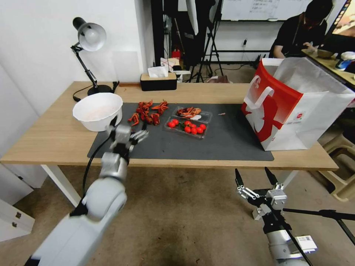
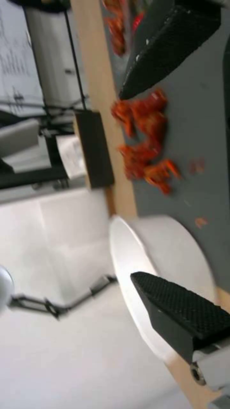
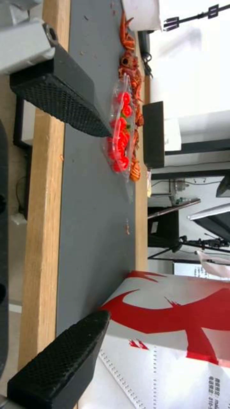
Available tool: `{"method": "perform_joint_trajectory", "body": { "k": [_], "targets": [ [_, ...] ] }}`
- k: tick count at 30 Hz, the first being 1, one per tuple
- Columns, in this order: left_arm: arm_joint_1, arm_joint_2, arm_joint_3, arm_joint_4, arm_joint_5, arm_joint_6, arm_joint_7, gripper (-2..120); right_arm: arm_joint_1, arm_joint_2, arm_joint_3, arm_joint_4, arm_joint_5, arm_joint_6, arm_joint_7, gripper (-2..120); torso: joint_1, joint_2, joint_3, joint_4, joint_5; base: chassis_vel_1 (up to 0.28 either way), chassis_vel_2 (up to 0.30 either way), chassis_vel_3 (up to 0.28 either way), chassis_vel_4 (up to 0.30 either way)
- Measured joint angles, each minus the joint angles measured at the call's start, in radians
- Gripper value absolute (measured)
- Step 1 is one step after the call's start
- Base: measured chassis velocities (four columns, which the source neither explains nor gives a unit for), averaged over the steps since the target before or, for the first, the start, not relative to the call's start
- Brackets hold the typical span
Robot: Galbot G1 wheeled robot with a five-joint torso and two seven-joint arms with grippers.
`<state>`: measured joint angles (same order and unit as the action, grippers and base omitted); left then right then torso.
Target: Pick up the trash from the table and place it into the takeout bag.
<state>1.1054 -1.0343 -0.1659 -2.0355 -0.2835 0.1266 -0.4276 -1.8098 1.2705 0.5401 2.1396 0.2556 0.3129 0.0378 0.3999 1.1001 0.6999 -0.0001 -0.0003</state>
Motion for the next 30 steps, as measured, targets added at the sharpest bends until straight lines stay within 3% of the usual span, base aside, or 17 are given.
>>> {"method": "perform_joint_trajectory", "body": {
  "k": [2, 5, 7, 13, 18, 30],
  "targets": [
    [0.042, -0.004, -0.021, -0.015, 0.011, 0.001, -0.014, 100, 0.000, -0.004, 0.002, 0.000, 0.002, -0.001, 0.000, 100, 0.000, 0.000, 0.000, -0.0001, 0.0003, 0.000, 0.000, 0.000, 0.000],
    [0.233, -0.048, -0.146, -0.075, 0.056, 0.007, -0.051, 100, 0.003, -0.018, 0.015, 0.006, 0.020, -0.008, 0.000, 100, 0.000, 0.000, 0.000, 0.0000, 0.0001, 0.000, 0.000, 0.000, 0.000],
    [0.270, -0.057, -0.172, -0.084, 0.060, -0.005, -0.055, 100, 0.005, -0.021, 0.018, 0.006, 0.024, -0.009, -0.001, 100, 0.000, 0.000, 0.000, 0.0001, 0.0002, 0.000, 0.000, 0.000, 0.000],
    [0.473, -0.085, -0.262, -0.150, -0.002, -0.074, 0.026, 100, 0.012, -0.028, 0.029, 0.007, 0.048, -0.024, -0.009, 100, 0.000, 0.000, 0.000, 0.0001, 0.0004, 0.000, 0.000, 0.000, 0.000],
    [0.548, -0.100, -0.288, -0.153, -0.010, -0.109, 0.059, 100, 0.021, -0.032, 0.046, 0.005, 0.067, -0.059, -0.023, 100, 0.000, 0.000, 0.000, 0.0001, 0.0003, 0.000, 0.000, 0.000, 0.000],
    [0.571, -0.131, -0.277, -0.144, -0.002, -0.110, 0.084, 100, 0.021, -0.036, 0.056, 0.008, 0.096, -0.113, -0.045, 100, 0.000, 0.000, 0.000, 0.0000, 0.0002, 0.000, 0.000, 0.000, 0.000]
  ]
}}
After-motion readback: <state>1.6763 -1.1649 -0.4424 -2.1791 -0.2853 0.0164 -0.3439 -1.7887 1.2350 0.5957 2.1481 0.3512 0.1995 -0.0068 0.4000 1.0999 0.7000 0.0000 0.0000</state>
